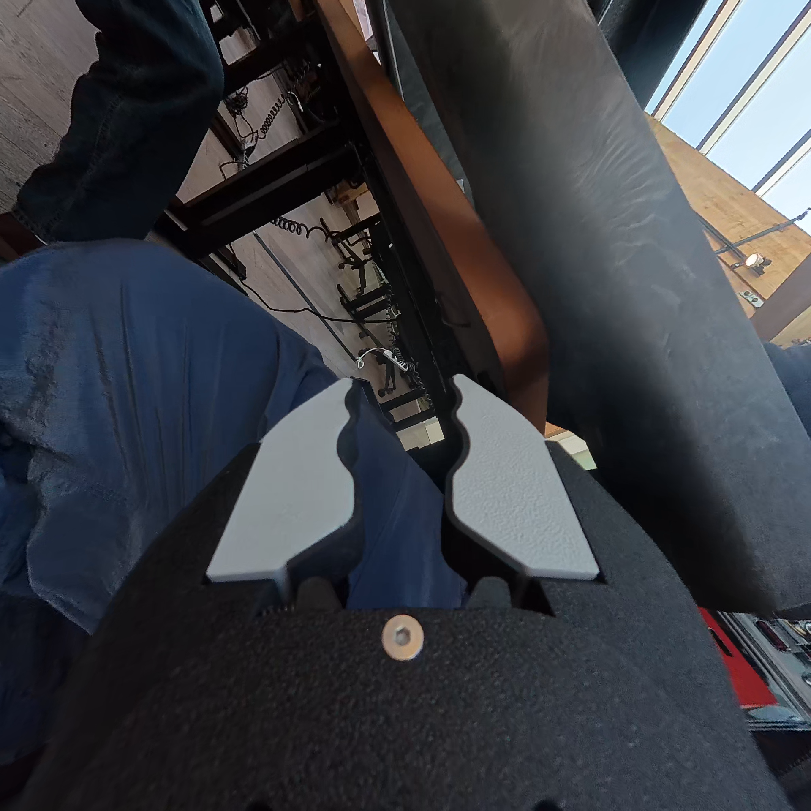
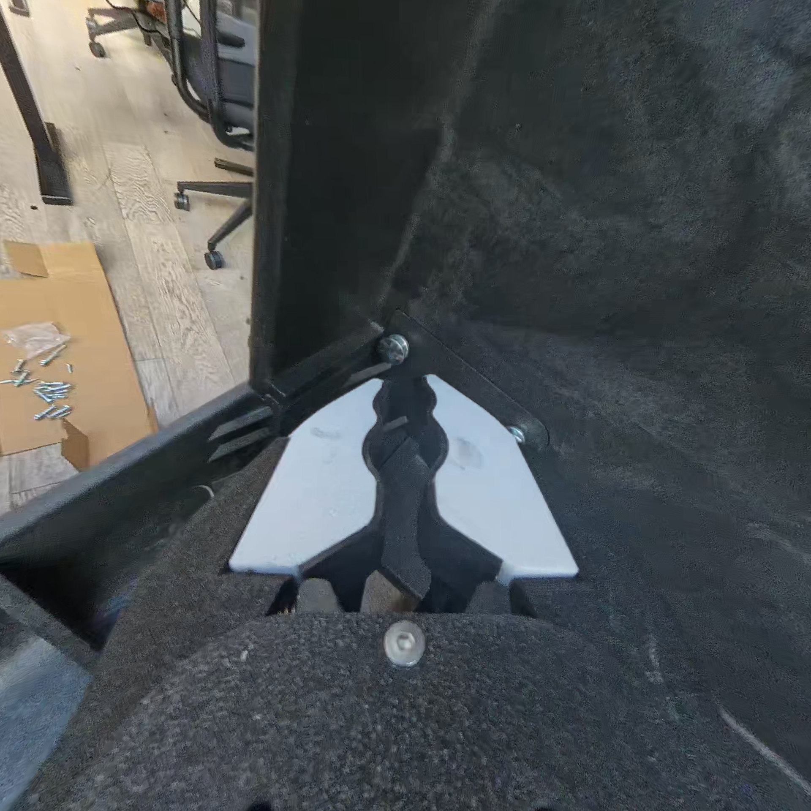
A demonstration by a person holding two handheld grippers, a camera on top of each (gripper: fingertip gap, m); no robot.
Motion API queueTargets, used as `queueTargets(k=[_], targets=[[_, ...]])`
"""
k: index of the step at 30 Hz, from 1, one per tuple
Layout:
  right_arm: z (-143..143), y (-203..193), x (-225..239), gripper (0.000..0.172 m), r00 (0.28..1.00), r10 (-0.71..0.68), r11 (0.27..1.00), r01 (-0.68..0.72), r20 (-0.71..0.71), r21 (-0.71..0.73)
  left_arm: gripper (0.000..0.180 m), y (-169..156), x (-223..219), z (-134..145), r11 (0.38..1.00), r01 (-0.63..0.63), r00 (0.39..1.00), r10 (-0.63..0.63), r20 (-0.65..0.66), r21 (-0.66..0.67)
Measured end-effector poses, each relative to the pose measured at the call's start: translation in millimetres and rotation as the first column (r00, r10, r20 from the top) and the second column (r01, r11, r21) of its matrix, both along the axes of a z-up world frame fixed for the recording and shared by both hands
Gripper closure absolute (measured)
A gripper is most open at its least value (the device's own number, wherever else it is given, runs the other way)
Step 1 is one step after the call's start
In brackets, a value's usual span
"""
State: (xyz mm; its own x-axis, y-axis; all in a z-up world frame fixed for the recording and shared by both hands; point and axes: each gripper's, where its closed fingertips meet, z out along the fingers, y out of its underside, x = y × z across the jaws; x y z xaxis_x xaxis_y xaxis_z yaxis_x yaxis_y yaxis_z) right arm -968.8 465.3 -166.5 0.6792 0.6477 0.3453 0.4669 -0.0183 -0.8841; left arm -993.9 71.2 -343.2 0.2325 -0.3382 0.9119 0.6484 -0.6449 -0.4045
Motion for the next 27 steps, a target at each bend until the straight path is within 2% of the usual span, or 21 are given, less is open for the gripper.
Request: queueTargets(k=[3, 11, 20, 27], targets=[[-15.0, 4.4, 0.6, 0.157, 0.996, -0.051, 0.995, 0.044, 0.078, 0.089, 0.143, -1.2, 1.0, 1.4, 1.0, 0.009, 1.0, -0.009, 0.005, 0.005], [-18.4, 13.8, -13.5, 0.149, 0.992, -0.045, 0.983, 0.023, 0.118, 0.183, 0.143, -1.9, -4.6, 5.1, 1.0, -0.006, 1.0, 0.006, 0.022, 0.012], [-18.2, 15.7, -23.9, 0.155, 0.992, -0.011, 0.978, -0.016, 0.126, 0.21, 0.143, 0.5, -5.9, 4.8, 1.0, -0.011, 1.0, 0.011, 0.03, 0.005], [-17.5, 21.4, -23.2, 0.161, 0.989, -0.053, 0.975, 0.02, 0.14, 0.223, 0.143, 1.0, -5.8, 3.4, 1.0, -0.013, 0.999, 0.013, 0.03, -0.003]])
